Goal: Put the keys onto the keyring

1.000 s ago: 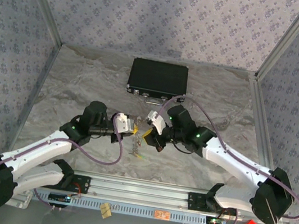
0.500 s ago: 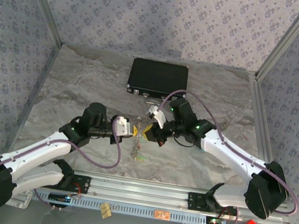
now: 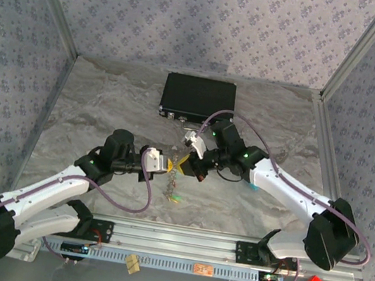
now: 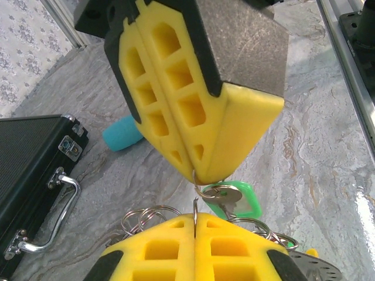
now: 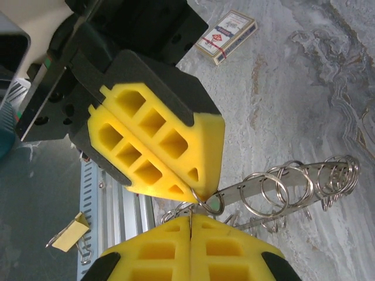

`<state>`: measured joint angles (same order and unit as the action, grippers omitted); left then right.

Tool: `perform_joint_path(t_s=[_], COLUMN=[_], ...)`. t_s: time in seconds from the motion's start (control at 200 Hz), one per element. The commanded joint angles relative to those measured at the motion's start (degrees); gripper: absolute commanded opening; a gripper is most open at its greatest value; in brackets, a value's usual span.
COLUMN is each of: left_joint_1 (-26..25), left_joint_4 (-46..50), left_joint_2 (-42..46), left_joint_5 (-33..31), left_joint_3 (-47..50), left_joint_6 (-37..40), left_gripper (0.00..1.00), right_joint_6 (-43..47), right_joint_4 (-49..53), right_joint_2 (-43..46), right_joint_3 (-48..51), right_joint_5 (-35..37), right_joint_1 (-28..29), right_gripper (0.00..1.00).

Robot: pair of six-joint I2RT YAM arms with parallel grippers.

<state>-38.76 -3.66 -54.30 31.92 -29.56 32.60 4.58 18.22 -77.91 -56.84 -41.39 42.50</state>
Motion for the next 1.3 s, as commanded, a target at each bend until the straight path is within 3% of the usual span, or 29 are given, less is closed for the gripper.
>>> perform_joint_path(t_s=[0.0, 0.465, 0.84, 0.955, 1.124, 1.294], left_joint_1=[-0.34, -0.46, -2.29, -2.29, -2.37, -1.57], left_joint_4=[-1.22, -1.52, 0.13, -1.14, 0.73, 1.47], left_joint_2=[1.18, 1.57, 1.61, 0.99, -0.06, 0.38], left_joint_5=[2.2, 3.11, -1.31, -3.17, -4.97, 1.9], left_joint_3=[-0.23, 0.03, -0.05, -0.05, -2.46, -2.17], left_joint_6=[1.58, 2.57, 5.28, 2.12, -11.05, -15.96], left_gripper=[0.0, 0.0, 0.0, 0.0, 0.0, 0.0], right_joint_6=[0.64, -2.84, -3.96, -3.42, 2.72, 19.67], right_joint_4=[0.94, 3.2, 3.56, 3.39, -2.51, -10.65], right_joint_2=[-1.19, -4.07, -4.91, -4.15, 4.06, 9.7], right_joint_3=[-1.87, -3.81, -4.9, -4.33, 3.88, 9.93], right_joint_5=[-0.42, 5.08, 4.77, 5.28, 18.41, 26.1], right_joint_1=[-0.23, -1.87, -1.99, -1.61, 0.34, 3.44], right_gripper=[0.0, 0.0, 0.0, 0.0, 0.0, 0.0])
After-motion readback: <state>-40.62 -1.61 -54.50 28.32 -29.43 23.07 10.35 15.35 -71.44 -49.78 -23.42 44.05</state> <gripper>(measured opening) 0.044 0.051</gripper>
